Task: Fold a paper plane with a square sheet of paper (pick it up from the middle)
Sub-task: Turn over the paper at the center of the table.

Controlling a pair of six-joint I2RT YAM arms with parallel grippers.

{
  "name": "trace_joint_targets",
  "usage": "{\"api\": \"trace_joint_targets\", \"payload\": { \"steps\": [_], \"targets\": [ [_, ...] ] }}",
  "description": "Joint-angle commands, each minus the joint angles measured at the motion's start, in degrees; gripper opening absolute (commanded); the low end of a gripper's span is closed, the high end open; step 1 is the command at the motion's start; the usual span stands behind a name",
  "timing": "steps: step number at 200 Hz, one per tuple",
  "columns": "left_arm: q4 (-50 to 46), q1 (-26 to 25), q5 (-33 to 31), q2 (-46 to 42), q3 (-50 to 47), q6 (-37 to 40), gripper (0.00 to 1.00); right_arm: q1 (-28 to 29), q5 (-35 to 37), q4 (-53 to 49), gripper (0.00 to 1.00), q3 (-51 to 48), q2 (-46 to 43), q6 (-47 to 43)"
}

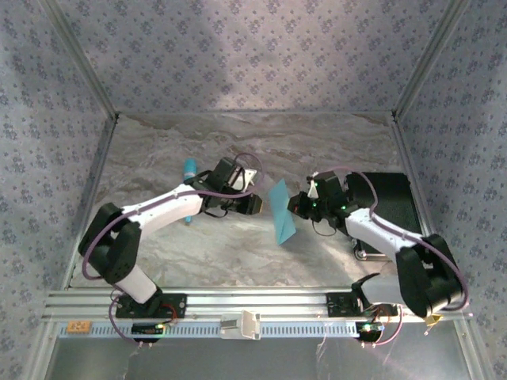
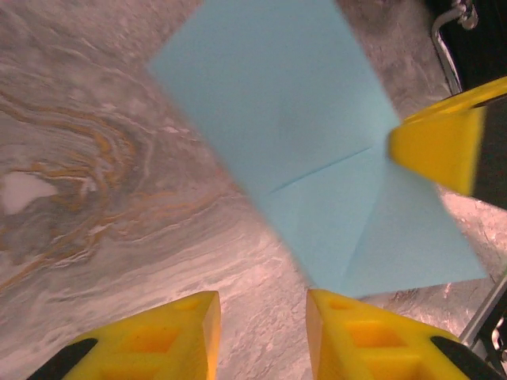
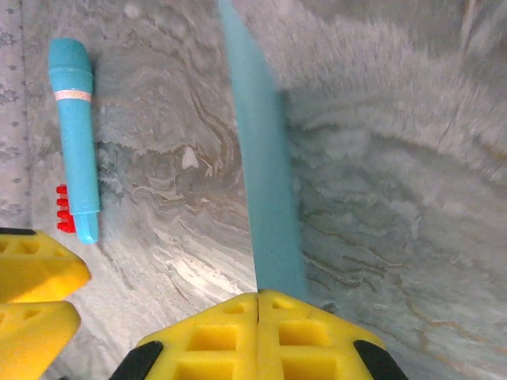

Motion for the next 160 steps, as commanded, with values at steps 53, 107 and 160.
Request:
{"api": "trace_joint_targets", "payload": {
  "steps": [53,107,160],
  "targets": [
    [-1.24,0.46,-15.10,-12.62,-2.86,0.54,0.42,5.80,23.71,-30.64,0.04,13.83,-7.41,-11.57],
    [2.47,2.07,-19.56,-17.04,-7.77,-2.77,0.49,8.63,32.32,-38.05,0.03,17.91,-6.35,-12.55],
    [6.49,2.48,-28.39,-26.03,-14.15,-4.88,0.62,13.30,41.32,-41.06,0.03,20.18,-3.41,-12.55]
  ]
}}
